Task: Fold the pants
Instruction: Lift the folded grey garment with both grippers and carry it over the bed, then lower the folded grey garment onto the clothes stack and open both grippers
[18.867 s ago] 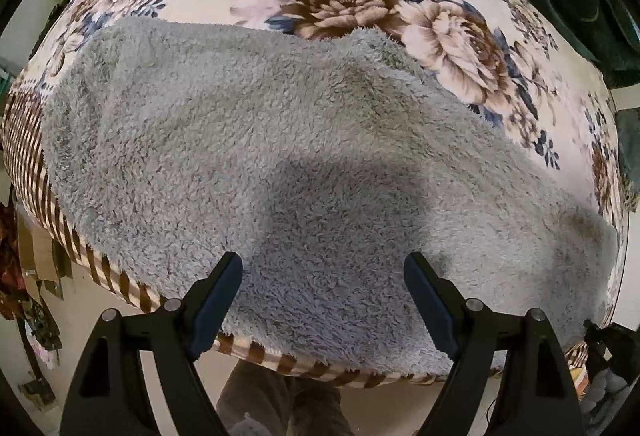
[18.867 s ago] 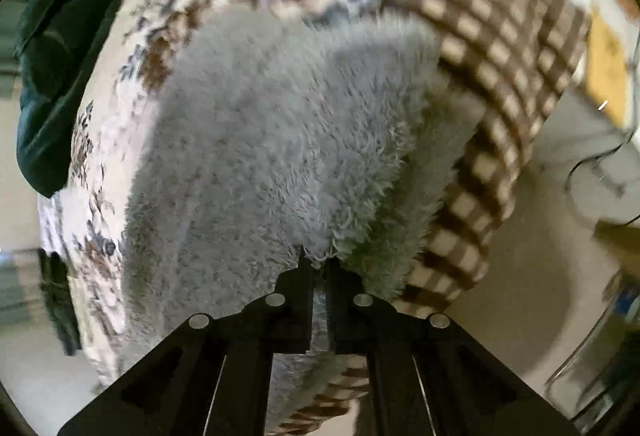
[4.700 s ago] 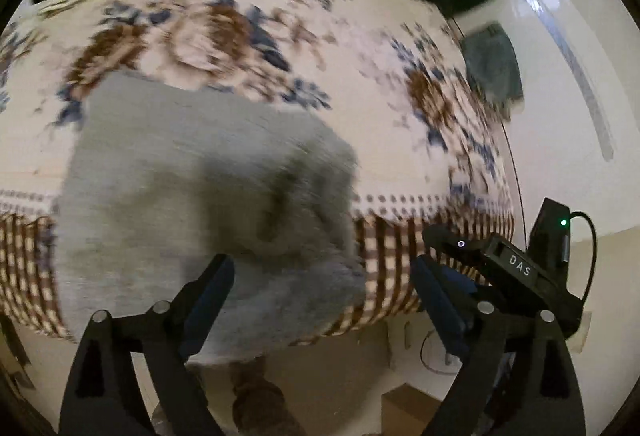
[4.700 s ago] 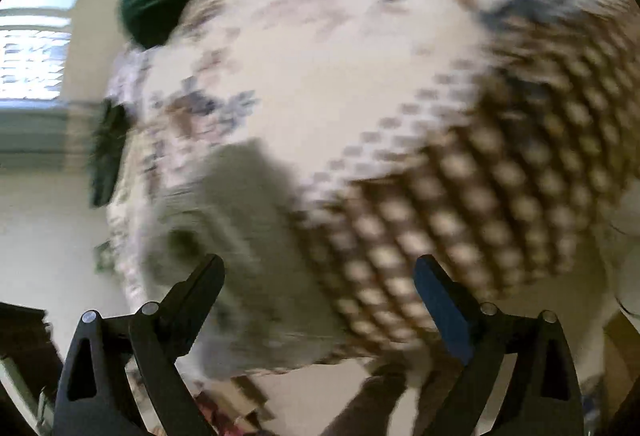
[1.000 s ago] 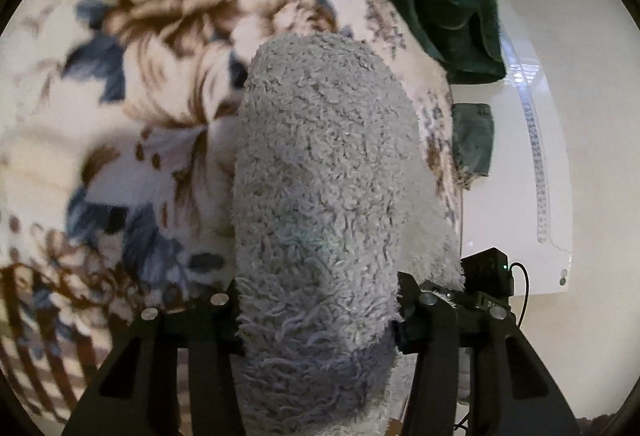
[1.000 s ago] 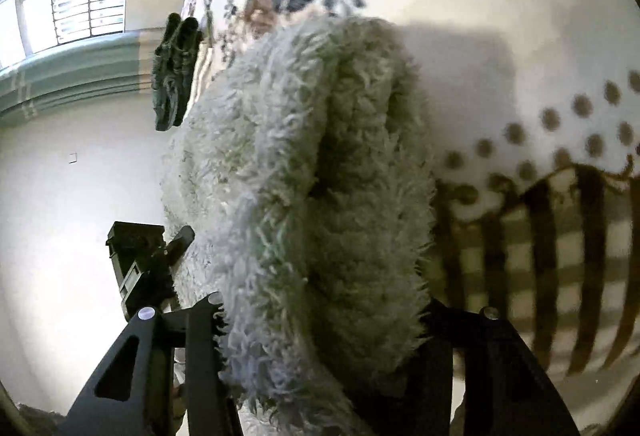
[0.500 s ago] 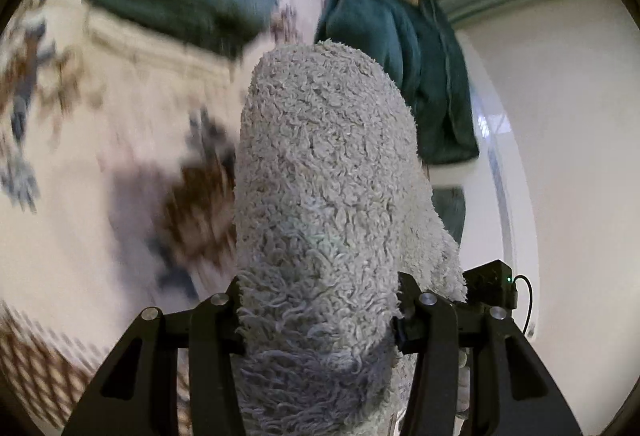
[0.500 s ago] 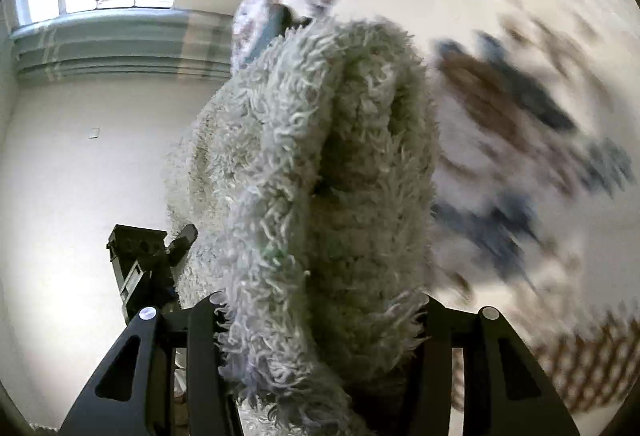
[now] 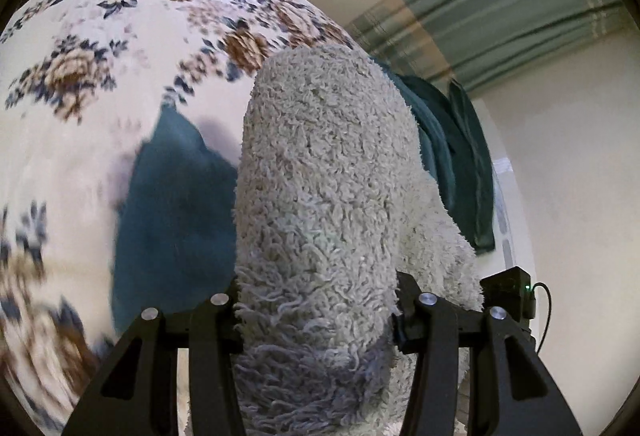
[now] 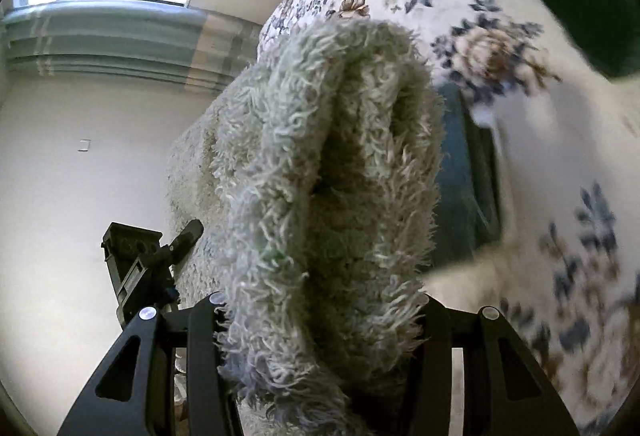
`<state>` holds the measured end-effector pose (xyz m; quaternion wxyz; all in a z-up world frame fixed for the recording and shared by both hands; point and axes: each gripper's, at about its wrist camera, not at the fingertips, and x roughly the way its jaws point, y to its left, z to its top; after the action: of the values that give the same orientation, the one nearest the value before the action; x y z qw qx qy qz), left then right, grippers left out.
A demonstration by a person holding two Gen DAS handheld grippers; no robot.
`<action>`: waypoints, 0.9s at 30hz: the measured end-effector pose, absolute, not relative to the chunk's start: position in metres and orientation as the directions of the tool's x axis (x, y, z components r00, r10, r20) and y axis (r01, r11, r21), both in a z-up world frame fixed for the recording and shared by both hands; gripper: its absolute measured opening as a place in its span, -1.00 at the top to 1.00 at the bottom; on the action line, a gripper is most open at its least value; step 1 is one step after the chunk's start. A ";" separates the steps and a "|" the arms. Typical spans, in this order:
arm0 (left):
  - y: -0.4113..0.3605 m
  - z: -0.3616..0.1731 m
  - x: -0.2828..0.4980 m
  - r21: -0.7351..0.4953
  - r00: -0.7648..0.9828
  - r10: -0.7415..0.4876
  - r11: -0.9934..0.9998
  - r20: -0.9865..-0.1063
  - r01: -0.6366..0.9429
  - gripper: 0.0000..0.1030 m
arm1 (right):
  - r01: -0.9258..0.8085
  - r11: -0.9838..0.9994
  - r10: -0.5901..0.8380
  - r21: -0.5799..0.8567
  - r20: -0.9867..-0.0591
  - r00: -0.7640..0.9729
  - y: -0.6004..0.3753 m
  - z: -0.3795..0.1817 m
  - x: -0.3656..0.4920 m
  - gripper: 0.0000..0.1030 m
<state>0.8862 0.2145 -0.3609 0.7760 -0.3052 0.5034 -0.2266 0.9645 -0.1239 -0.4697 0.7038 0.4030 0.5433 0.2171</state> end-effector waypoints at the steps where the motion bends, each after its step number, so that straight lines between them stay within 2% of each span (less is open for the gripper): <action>1: 0.217 -0.370 0.900 -0.707 0.387 -0.662 0.707 -0.642 0.038 0.11 | 0.139 0.581 0.742 0.802 -0.593 0.312 -0.120 -0.474 0.974 0.05; 4: 0.232 -0.399 0.933 -0.696 0.368 -0.648 0.718 -0.667 0.003 0.11 | 0.182 0.589 0.735 0.787 -0.616 0.283 -0.104 -0.500 1.012 0.05; 7: 0.240 -0.427 0.954 -0.634 0.298 -0.591 0.771 -0.750 -0.067 0.10 | 0.218 0.645 0.694 0.733 -0.681 0.235 -0.094 -0.528 1.032 0.03; 9: 0.240 -0.440 0.958 -0.574 0.245 -0.539 0.813 -0.806 -0.096 0.03 | 0.228 0.686 0.660 0.691 -0.723 0.206 -0.091 -0.538 1.041 -0.13; 11: 0.238 -0.439 0.953 -0.519 0.243 -0.486 0.849 -0.839 -0.094 -0.29 | 0.222 0.712 0.637 0.666 -0.746 0.195 -0.092 -0.538 1.041 -0.30; 12: 0.238 -0.435 0.951 -0.496 0.252 -0.462 0.864 -0.850 -0.089 -0.33 | 0.221 0.728 0.621 0.649 -0.760 0.192 -0.093 -0.537 1.041 -0.41; 13: 0.237 -0.431 0.949 -0.459 0.265 -0.425 0.885 -0.865 -0.079 -0.44 | 0.215 0.749 0.598 0.627 -0.779 0.189 -0.093 -0.532 1.038 -0.64; 14: 0.234 -0.425 0.944 -0.414 0.275 -0.383 0.908 -0.882 -0.061 -0.61 | 0.199 0.786 0.557 0.586 -0.809 0.187 -0.093 -0.525 1.034 -0.72; 16: 0.231 -0.415 0.937 -0.339 0.294 -0.310 0.939 -0.904 -0.050 -0.76 | 0.167 0.845 0.474 0.507 -0.857 0.202 -0.093 -0.510 1.026 -0.78; 20: 0.224 -0.388 0.910 -0.129 0.346 -0.104 0.991 -0.933 -0.048 -0.78 | 0.150 0.954 0.210 0.261 -0.934 0.288 -0.086 -0.464 0.997 -0.98; 22: 0.219 -0.377 0.897 -0.047 0.378 -0.027 0.998 -0.926 -0.044 -0.78 | 0.146 0.980 0.078 0.136 -0.935 0.346 -0.078 -0.436 0.977 -1.00; 24: 0.215 -0.372 0.888 -0.014 0.392 0.003 0.999 -0.920 -0.039 -0.78 | 0.149 0.988 -0.020 0.041 -0.921 0.389 -0.066 -0.413 0.956 -1.00; 27: 0.205 -0.351 0.859 0.026 0.417 0.040 0.999 -0.908 -0.039 -0.78 | 0.147 0.989 -0.084 -0.022 -0.899 0.430 -0.055 -0.377 0.922 -1.00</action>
<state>0.8592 0.2049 -0.3511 0.8417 0.0005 0.5394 0.0233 0.9216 -0.0548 -0.3773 0.8449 0.0298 0.5297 -0.0681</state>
